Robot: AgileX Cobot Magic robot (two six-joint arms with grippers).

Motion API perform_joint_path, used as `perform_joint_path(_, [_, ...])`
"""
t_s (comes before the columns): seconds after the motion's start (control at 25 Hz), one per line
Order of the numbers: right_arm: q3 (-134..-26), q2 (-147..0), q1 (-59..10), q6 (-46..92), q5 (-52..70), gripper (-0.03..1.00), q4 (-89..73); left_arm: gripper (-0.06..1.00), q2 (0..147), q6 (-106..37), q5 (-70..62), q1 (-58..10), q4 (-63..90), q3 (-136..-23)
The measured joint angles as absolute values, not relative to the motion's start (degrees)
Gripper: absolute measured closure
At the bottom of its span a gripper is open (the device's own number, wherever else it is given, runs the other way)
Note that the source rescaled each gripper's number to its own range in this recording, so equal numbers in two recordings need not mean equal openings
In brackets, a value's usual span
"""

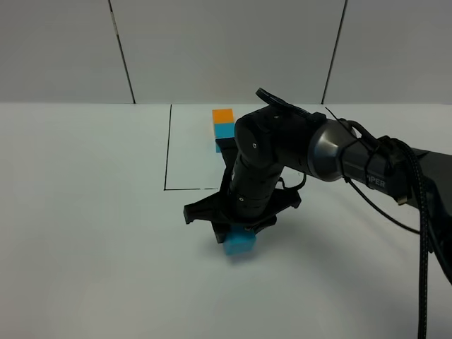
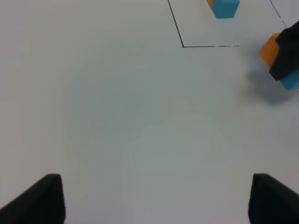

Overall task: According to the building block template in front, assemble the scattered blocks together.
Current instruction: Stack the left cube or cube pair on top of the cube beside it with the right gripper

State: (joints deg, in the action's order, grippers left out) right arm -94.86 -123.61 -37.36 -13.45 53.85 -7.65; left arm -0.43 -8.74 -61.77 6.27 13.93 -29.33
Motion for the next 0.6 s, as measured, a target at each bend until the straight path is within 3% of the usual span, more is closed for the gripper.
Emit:
perform_joint_path(0.32, [-95.0, -125.4, -37.4, -26.5, 51.8, 0.96, -5.6, 0.27, -0.4, -8.7, -61.8, 6.3, 13.9, -29.3])
perform_joint_path(0.6, [-98.6, -129.9, -37.9, -29.7, 54.6, 0.96, -0.9, 0.27, -0.4, -8.7, -61.8, 6.3, 13.9, -29.3])
